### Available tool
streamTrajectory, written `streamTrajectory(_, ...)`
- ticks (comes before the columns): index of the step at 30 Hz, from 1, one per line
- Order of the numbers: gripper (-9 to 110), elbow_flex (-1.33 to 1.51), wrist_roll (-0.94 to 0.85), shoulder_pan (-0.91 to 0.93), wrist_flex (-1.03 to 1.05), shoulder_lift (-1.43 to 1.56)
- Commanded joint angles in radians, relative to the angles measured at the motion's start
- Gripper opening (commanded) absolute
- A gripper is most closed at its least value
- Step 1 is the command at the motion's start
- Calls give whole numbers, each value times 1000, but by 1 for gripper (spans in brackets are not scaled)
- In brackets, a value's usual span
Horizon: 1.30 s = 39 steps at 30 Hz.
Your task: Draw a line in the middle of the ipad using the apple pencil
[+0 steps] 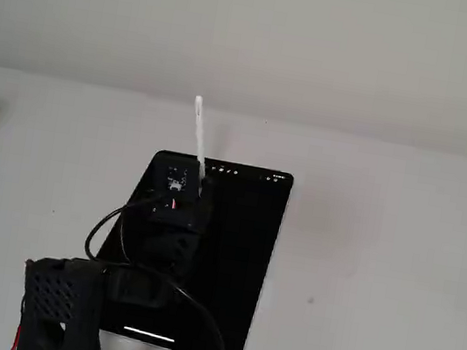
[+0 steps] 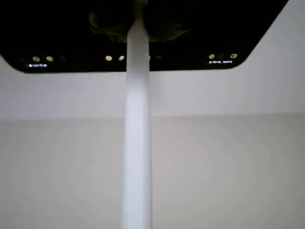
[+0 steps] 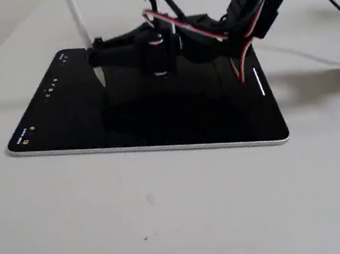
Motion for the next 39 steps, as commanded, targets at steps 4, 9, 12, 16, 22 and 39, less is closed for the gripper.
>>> streamTrajectory(4,1,-63,-3,-6,-3,2)
streamTrajectory(9,1,-60,-8,-5,-6,-6)
streamTrajectory(12,1,-54,-8,-2,-8,-2)
streamTrajectory(16,1,-31,-14,3,-21,5)
streamTrajectory(22,1,18,-26,2,-63,8)
streamTrajectory(39,1,229,-32,-12,-193,64)
